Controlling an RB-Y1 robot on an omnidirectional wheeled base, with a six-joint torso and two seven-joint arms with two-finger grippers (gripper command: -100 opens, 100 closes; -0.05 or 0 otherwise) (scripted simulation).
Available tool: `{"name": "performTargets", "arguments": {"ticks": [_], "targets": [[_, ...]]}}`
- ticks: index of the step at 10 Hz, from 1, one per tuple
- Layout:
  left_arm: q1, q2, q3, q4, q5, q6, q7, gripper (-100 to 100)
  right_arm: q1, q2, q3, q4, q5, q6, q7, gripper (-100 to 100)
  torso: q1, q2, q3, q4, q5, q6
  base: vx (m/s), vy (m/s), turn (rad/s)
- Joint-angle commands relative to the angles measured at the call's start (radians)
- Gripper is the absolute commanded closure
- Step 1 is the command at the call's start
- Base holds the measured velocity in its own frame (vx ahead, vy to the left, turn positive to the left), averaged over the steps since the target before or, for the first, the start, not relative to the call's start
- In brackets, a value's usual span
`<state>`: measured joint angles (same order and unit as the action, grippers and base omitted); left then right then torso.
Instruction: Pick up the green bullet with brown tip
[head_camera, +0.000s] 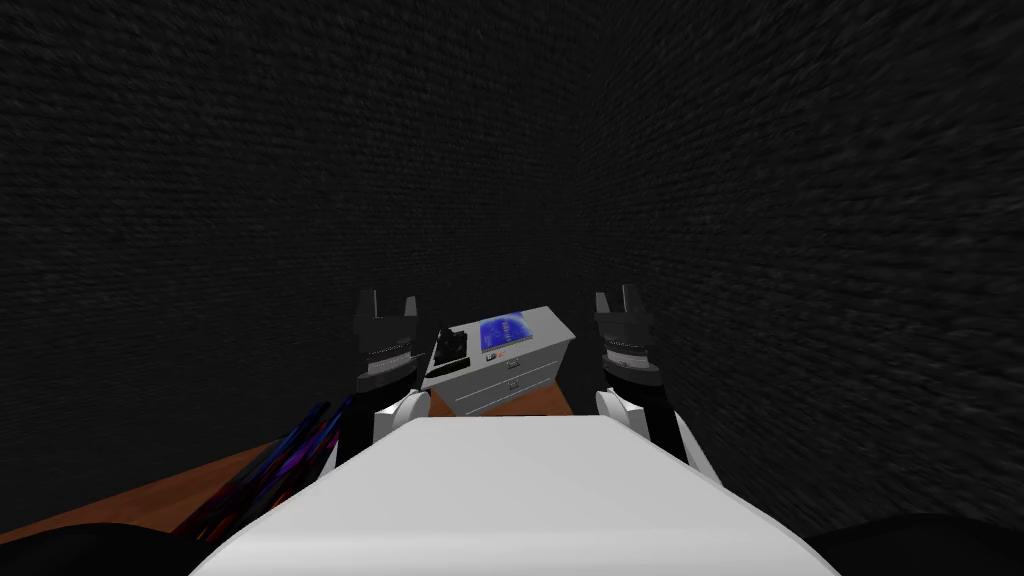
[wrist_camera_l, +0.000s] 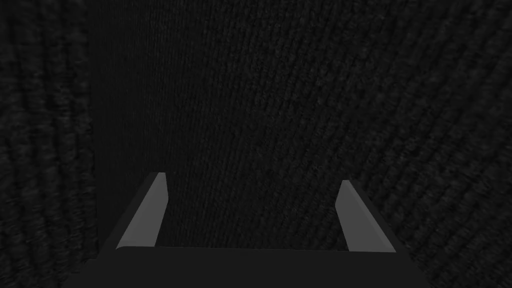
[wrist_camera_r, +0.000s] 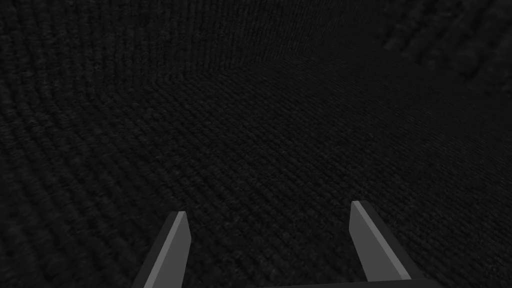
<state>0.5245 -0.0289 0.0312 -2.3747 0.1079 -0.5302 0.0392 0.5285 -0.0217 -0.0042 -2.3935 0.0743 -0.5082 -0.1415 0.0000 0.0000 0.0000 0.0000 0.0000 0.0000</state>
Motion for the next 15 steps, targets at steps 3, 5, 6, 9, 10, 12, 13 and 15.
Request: {"name": "performTargets", "arguments": {"ticks": [3,5,6,9,10,12,13,15], "targets": [[-0.008,0.093,0.01,0.016,-0.002,0.044,0.006,-100,0.0,0.0,0.0,0.0,0.0,0.0,0.0,0,0.0,0.001,0.0,0.0,0.0,0.0,-0.014,-0.004,-0.008],[-0.015,0.137,0.021,0.033,-0.004,0.09,0.013,-100,0.0,0.0,0.0,0.0,0.0,0.0,0.0,0,0.0,0.002,0.001,0.0,0.0,0.0,-0.029,-0.008,-0.016],[-0.019,0.155,0.028,0.044,-0.005,0.118,0.017,-100,0.0,0.0,0.0,0.0,0.0,0.0,0.0,0,0.0,0.002,0.001,0.0,0.0,0.0,-0.039,-0.007,-0.02],[-0.026,0.18,0.044,0.067,-0.009,0.182,0.027,-100,0.0,0.0,0.0,0.0,0.0,0.0,0.0,0,-0.001,0.004,0.002,0.001,0.0,0.0,-0.051,-0.012,-0.019],[-0.03,0.189,0.054,0.081,-0.011,0.218,0.033,-100,0.0,0.0,0.0,0.0,0.0,0.0,0.0,0,-0.001,0.003,0.002,0.001,0.0,0.0,-0.033,-0.011,-0.023],[-0.033,0.195,0.064,0.094,-0.013,0.255,0.039,-100,0.0,0.0,0.0,0.0,0.0,0.0,0.0,0,0.0,0.002,0.001,0.001,0.0,0.0,-0.033,-0.01,-0.012],[-0.036,0.2,0.075,0.109,-0.015,0.283,0.045,-100,0.0,0.0,0.0,0.0,0.0,0.0,0.0,0,-0.001,0.002,0.001,0.001,0.0,0.0,-0.068,-0.017,-0.03],[-0.039,0.203,0.085,0.123,-0.017,0.334,0.052,-100,0.0,0.0,0.0,0.0,0.0,0.0,0.0,0,-0.001,0.003,0.002,0.001,0.0,0.0,-0.05,-0.015,-0.015]]}}
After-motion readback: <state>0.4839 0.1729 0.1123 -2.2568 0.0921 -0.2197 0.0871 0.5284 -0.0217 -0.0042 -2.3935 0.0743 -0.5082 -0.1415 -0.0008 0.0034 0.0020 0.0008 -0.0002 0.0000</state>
